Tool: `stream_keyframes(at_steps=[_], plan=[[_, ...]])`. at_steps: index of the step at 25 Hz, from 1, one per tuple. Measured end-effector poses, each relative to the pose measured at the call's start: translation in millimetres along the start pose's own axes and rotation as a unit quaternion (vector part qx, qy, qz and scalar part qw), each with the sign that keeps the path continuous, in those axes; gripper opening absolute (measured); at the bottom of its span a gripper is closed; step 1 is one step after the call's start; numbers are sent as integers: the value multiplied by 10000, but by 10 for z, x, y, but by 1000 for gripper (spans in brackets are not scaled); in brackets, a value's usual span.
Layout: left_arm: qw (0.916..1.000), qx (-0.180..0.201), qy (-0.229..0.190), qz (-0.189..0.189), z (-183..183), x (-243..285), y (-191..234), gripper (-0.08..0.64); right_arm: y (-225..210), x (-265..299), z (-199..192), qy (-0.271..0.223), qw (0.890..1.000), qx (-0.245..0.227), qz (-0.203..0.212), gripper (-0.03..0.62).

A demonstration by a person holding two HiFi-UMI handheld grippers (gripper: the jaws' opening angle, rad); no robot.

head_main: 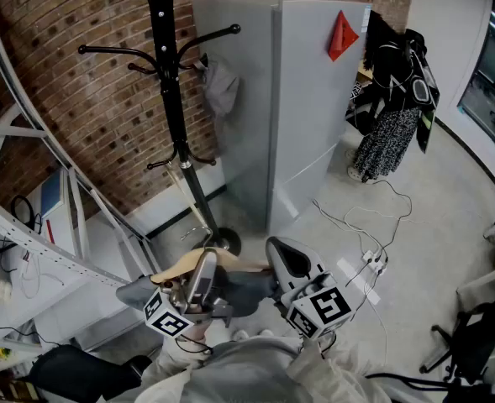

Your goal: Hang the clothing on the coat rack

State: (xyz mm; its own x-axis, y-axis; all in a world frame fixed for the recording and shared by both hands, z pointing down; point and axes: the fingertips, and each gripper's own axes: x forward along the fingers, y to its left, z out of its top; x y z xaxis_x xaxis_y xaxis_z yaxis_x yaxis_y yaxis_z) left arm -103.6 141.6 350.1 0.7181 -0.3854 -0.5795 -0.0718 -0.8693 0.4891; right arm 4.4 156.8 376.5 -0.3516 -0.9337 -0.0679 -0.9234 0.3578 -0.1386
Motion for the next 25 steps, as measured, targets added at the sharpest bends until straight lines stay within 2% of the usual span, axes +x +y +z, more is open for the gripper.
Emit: stream_keyframes(at_steps=[12, 25], plan=[[9998, 222, 1, -15, -152, 269, -117, 104, -356, -224, 0, -89, 9998, 180, -17, 24], [9998, 170, -43, 24, -120, 415, 215, 104, -517, 52, -145, 43, 9997, 248, 55, 25]])
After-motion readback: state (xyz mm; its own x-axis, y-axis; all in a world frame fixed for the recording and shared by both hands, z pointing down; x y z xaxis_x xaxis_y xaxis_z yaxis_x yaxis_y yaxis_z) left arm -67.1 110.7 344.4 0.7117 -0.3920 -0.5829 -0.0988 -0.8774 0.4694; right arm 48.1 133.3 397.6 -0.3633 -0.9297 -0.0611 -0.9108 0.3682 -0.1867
